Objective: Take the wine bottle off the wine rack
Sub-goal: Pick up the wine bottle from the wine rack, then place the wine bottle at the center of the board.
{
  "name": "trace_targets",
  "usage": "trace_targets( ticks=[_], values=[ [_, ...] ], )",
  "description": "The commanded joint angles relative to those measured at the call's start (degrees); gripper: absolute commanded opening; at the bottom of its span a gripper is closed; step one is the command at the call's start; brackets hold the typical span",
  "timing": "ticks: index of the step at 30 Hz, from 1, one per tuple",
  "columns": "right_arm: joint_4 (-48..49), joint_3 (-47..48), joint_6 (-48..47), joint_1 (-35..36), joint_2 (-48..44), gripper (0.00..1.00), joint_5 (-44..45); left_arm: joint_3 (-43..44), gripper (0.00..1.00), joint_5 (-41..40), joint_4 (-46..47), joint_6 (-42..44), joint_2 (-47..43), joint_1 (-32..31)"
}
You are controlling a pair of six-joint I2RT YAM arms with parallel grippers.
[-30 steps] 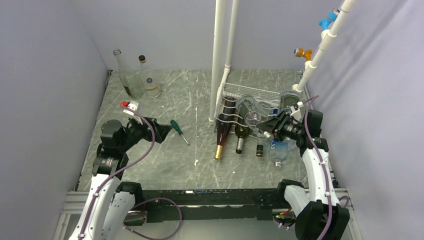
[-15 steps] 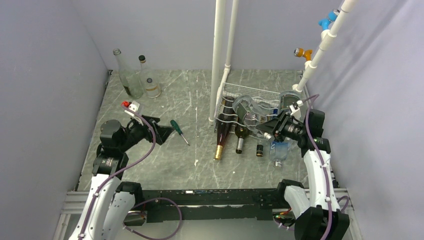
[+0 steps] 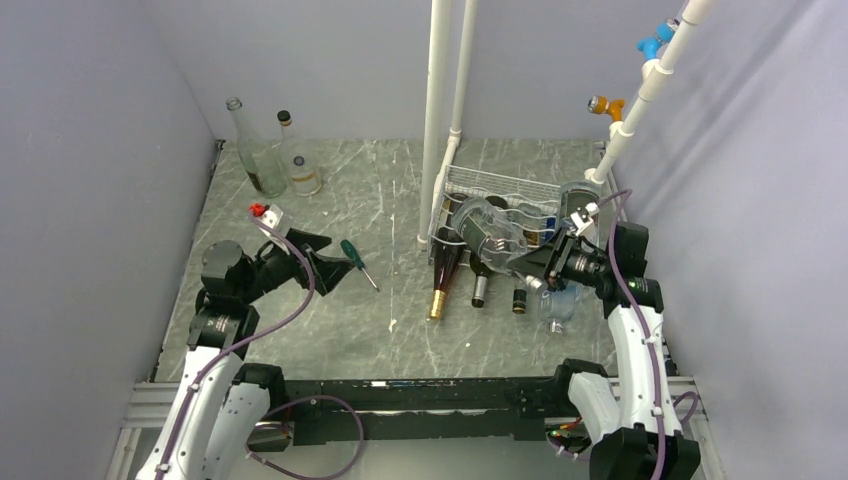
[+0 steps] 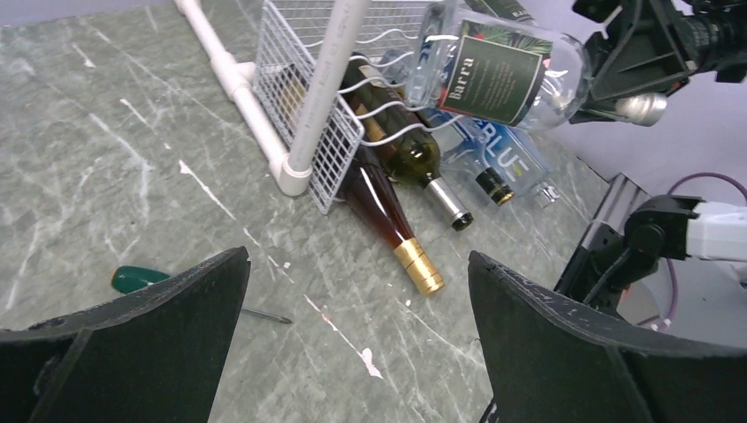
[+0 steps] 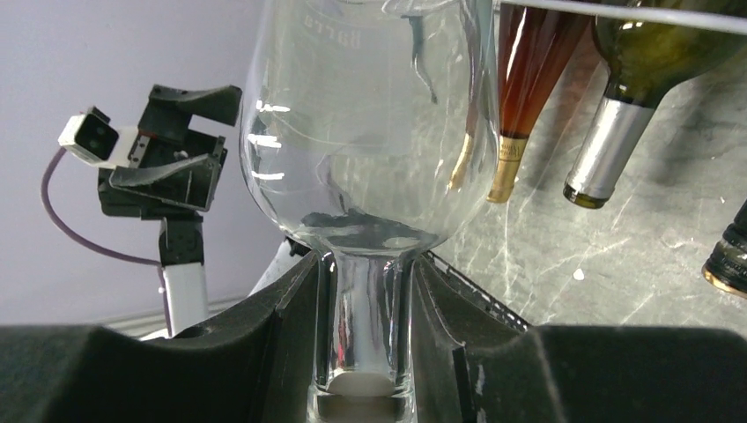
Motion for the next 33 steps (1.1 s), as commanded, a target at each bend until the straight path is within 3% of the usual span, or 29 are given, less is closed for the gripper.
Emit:
trace_targets(
  ticks=[1, 10, 20, 29, 33],
  values=[
    [4.3, 5.1, -4.1, 2.0, -1.3, 0.00, -9.9, -0.1, 1.00, 4.0, 4.9, -0.8, 0.7, -1.3],
    [5.1, 6.5, -5.4, 16.4, 1.9, 0.00, -4.4, -0.1, 0.99, 4.1, 6.4, 2.0, 1.6, -7.9],
    [1.4, 12.4, -12.7, 23.6, 11.2, 0.00, -1.7, -6.7, 1.00, 0.3, 16.3, 11.3, -6.1, -17.4],
    [1.1, 15.8, -14.3, 30.1, 17.8, 0.00, 0.6, -2.5, 1.00, -10.4, 9.2, 30.7, -2.9, -32.5],
    [1.2, 16.6, -15.0, 32.5, 20.0, 0.00, 2.7, 0.4, 0.98, -21.5, 4.4, 38.2, 1.6, -42.1]
  ],
)
